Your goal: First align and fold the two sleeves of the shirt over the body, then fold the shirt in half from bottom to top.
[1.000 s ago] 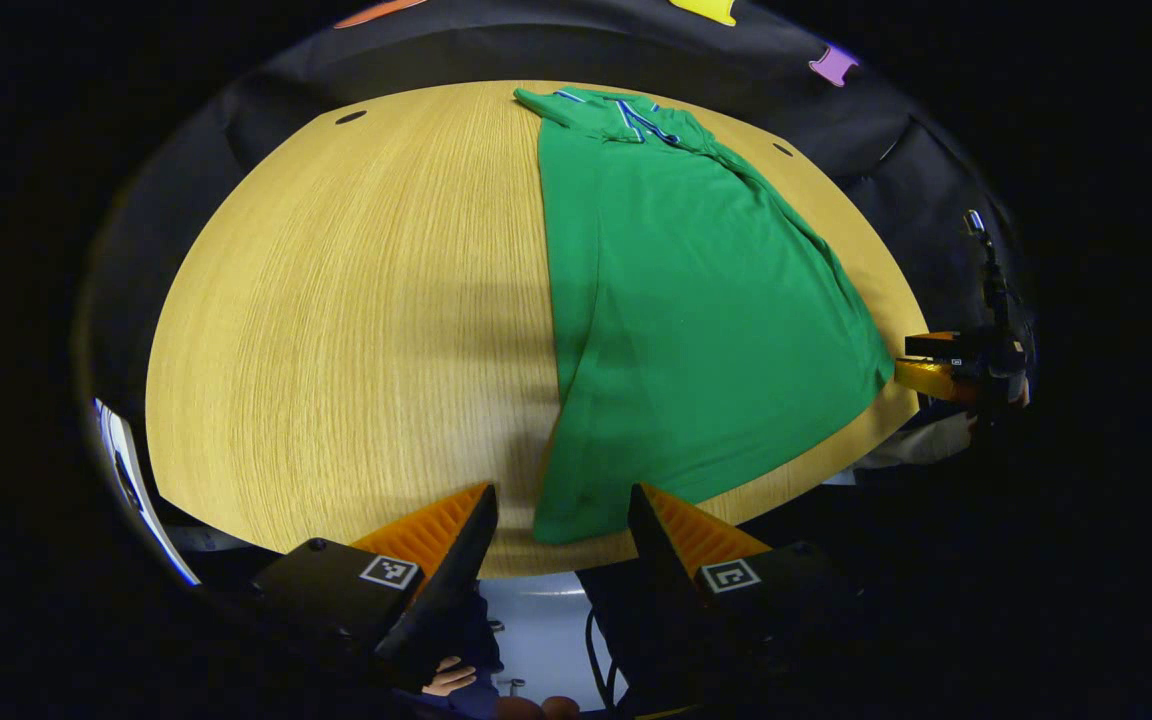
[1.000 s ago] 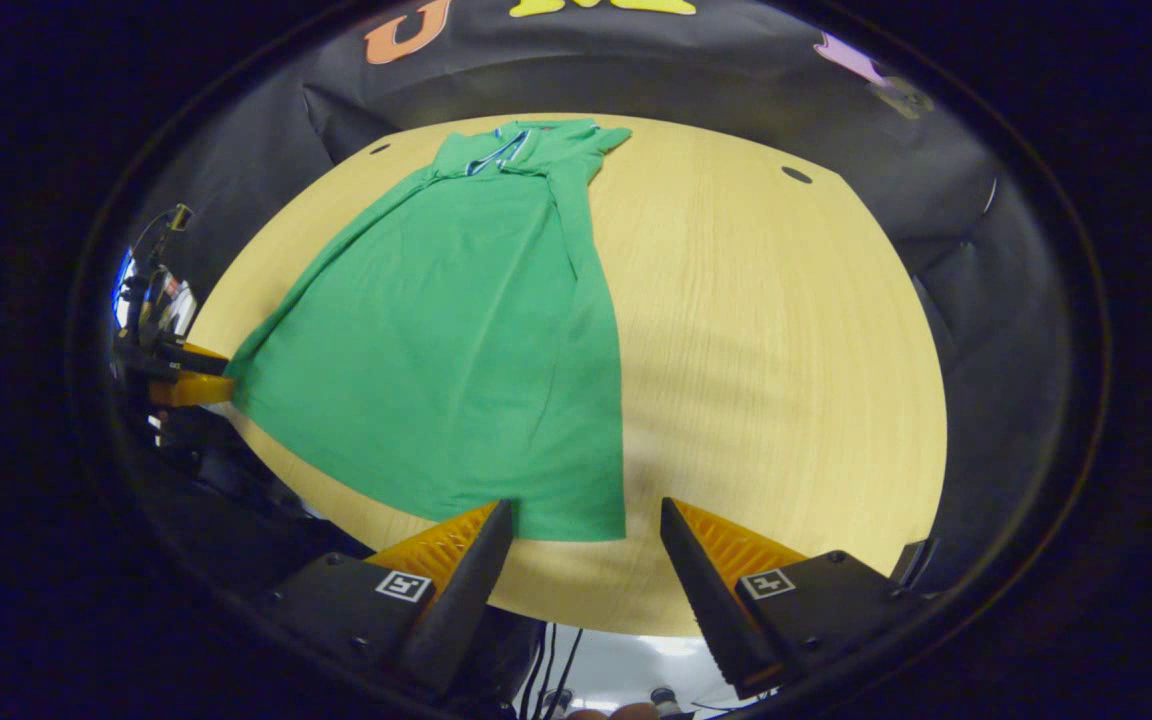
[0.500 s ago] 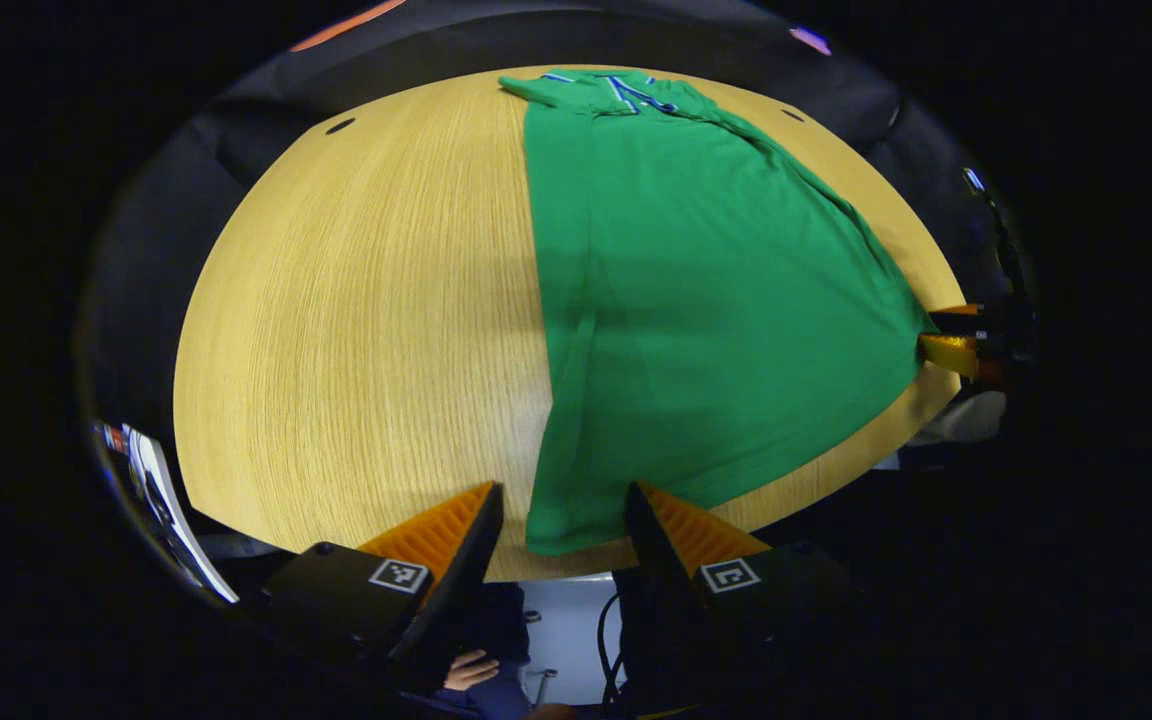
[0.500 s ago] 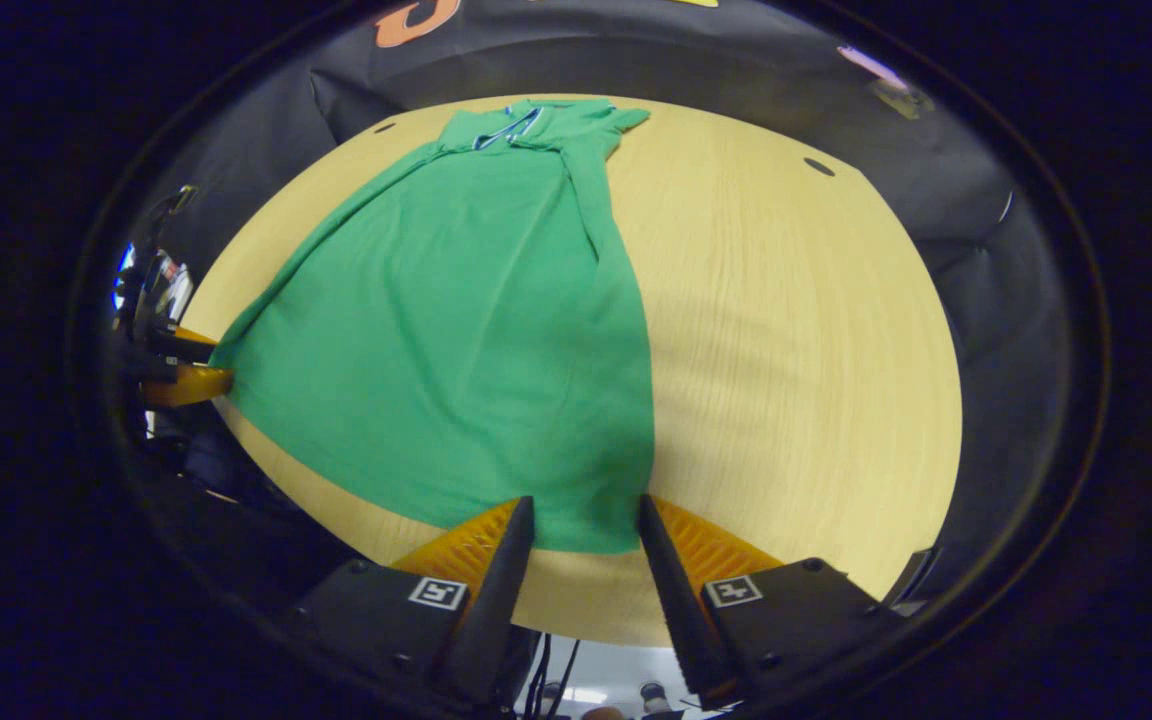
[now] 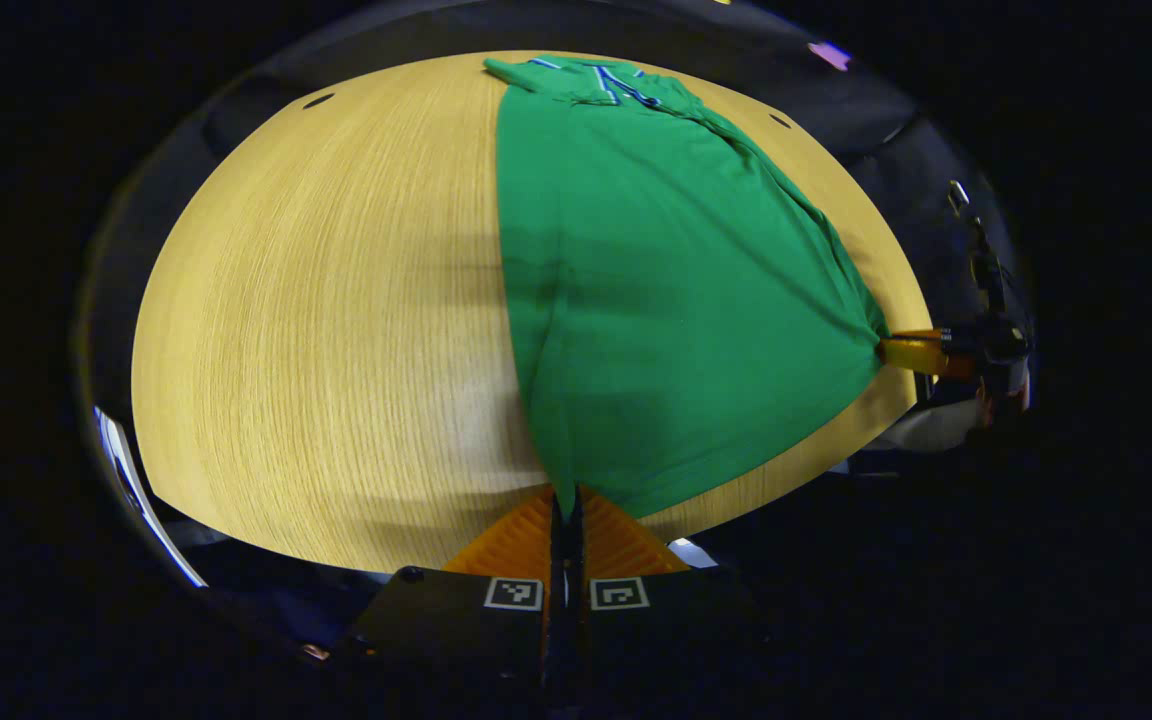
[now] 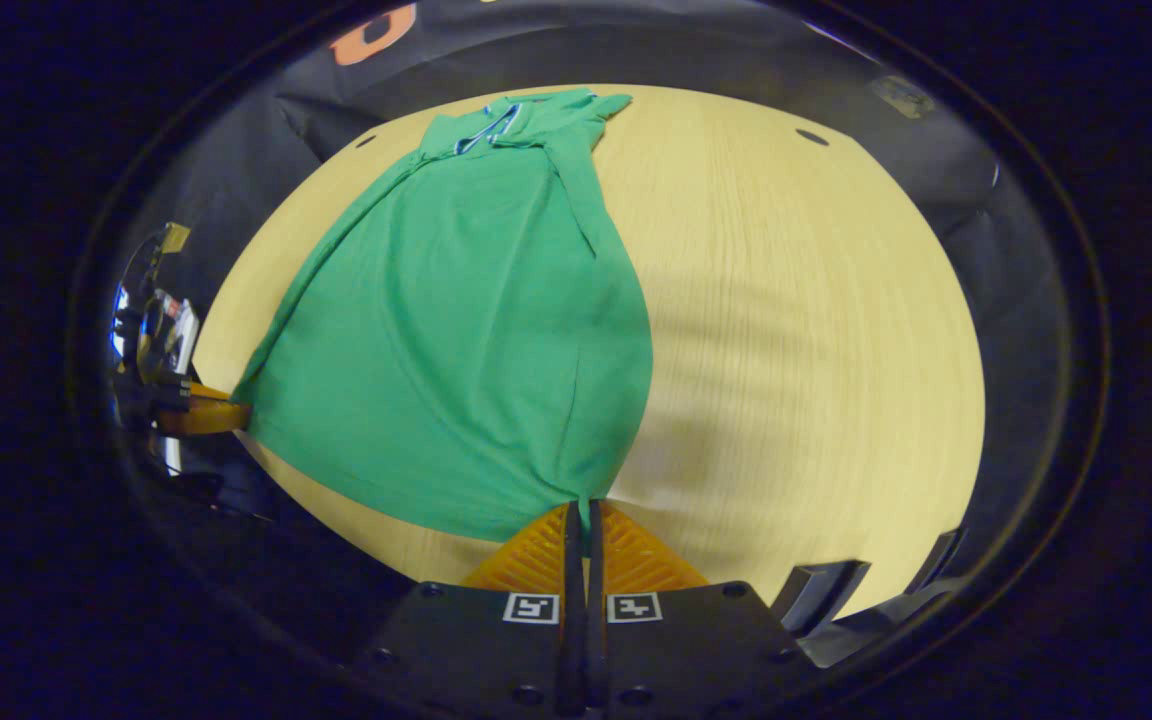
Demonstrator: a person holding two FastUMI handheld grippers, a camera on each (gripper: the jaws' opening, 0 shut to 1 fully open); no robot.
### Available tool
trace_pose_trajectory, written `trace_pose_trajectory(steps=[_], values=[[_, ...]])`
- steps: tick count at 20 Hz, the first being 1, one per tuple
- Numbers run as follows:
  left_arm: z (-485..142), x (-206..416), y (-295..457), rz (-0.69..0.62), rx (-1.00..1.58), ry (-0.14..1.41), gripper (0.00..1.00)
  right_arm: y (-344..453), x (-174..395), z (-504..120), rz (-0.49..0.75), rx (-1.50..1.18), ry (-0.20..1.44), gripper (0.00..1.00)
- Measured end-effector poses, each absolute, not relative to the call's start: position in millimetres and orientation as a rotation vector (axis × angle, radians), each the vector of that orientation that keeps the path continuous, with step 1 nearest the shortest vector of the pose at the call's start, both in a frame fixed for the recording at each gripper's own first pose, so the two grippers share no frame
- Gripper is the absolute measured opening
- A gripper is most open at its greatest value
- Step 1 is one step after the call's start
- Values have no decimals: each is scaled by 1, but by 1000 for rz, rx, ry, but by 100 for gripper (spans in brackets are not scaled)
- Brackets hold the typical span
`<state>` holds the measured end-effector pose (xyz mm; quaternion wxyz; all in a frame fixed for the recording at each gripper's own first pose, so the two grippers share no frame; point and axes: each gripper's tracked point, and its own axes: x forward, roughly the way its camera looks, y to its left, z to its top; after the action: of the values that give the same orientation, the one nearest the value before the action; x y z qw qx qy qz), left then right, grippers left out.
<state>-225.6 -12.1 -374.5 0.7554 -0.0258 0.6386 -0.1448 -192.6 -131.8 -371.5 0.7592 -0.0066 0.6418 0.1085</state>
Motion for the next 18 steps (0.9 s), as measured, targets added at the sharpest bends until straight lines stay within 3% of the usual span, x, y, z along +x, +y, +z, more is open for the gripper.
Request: trace_pose_trajectory(steps=[5, 18], values=[[-342, -206, -16, -339, -228, 1337, 3, -127, -183, -344, 244, 122, 1404, 3], [-264, -94, -21, -419, -243, 1053, 3, -120, -72, -276, 217, 390, 1243, 3]])
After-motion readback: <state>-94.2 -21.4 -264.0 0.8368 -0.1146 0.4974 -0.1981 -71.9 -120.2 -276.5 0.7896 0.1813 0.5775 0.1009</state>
